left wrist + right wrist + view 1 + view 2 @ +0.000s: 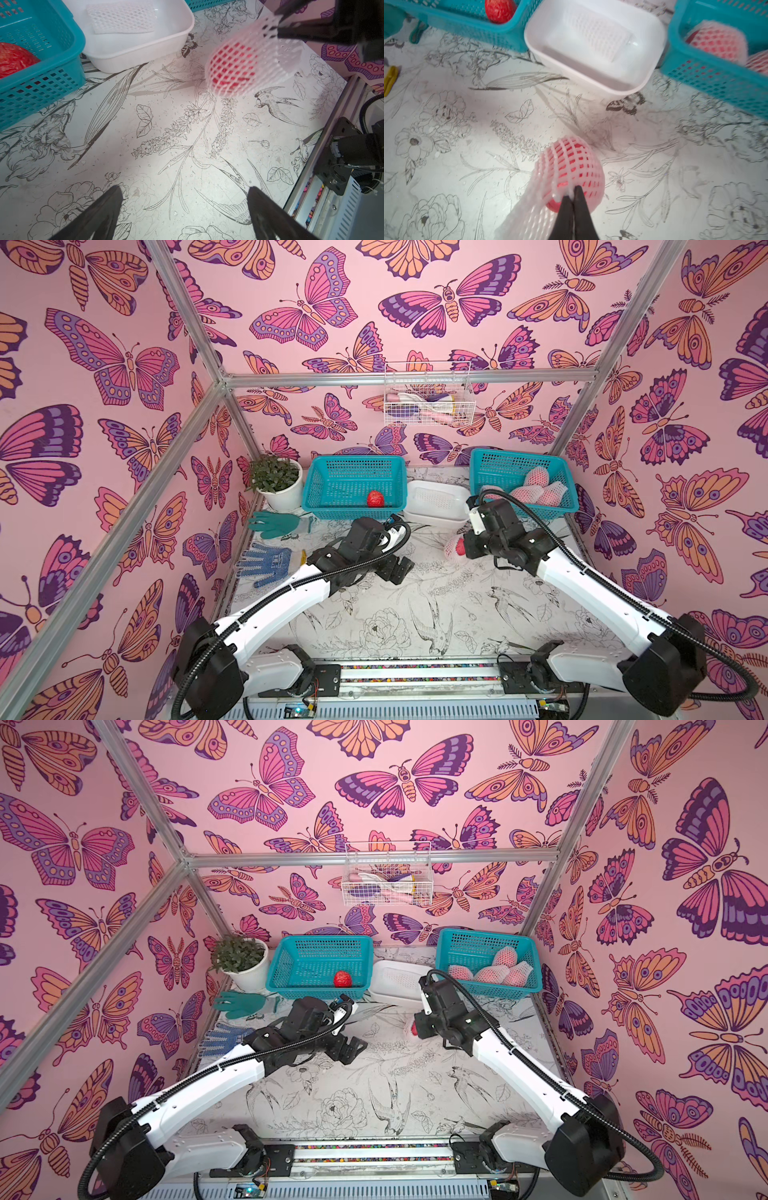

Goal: Remove foam nets from apples
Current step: Place the apple at the center of the board.

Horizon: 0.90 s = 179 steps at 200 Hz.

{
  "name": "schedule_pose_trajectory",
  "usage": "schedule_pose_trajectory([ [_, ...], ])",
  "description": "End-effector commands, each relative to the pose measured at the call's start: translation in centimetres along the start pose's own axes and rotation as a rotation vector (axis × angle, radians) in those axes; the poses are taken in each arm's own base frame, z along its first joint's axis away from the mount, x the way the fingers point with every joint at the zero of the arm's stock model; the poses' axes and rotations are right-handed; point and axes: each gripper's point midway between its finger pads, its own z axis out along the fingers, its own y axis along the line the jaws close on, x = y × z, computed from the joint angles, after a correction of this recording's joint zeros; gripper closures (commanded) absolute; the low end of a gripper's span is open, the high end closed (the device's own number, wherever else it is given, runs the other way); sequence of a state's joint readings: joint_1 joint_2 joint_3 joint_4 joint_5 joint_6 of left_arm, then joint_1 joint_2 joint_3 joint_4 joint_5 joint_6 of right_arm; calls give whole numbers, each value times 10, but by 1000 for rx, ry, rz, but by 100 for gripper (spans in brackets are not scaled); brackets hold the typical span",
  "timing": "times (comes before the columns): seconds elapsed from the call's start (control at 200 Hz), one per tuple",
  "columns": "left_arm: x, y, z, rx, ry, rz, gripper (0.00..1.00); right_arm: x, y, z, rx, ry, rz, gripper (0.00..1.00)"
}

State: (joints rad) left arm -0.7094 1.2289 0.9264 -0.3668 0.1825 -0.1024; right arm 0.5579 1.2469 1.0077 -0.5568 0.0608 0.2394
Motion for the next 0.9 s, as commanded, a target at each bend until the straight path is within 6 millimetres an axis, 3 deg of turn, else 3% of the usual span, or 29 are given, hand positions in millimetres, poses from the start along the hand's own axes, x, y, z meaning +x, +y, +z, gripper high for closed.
schedule_pose_trajectory([
  [0.0, 7, -4, 3, 5, 9, 4, 4, 10, 11, 2, -53, 11, 52, 100],
  [0.145, 5, -14, 12, 28, 18, 23, 4, 27, 12, 18, -59, 74, 53, 100],
  [0.175, 10, -14, 24, 34, 53, 24, 4, 31, 12, 22, -56, 93, 52, 100],
  [0.341, 0, -25, 46, 73, 77, 60, 5, 41, 12, 42, -47, 170, 41, 100],
  [0.651, -25, -38, 78, 149, 82, 67, 5, 35, 4, 59, -67, 216, 76, 100],
  [0.892, -47, -54, 105, 247, 82, 61, 5, 21, -13, 52, -52, 197, 120, 99],
])
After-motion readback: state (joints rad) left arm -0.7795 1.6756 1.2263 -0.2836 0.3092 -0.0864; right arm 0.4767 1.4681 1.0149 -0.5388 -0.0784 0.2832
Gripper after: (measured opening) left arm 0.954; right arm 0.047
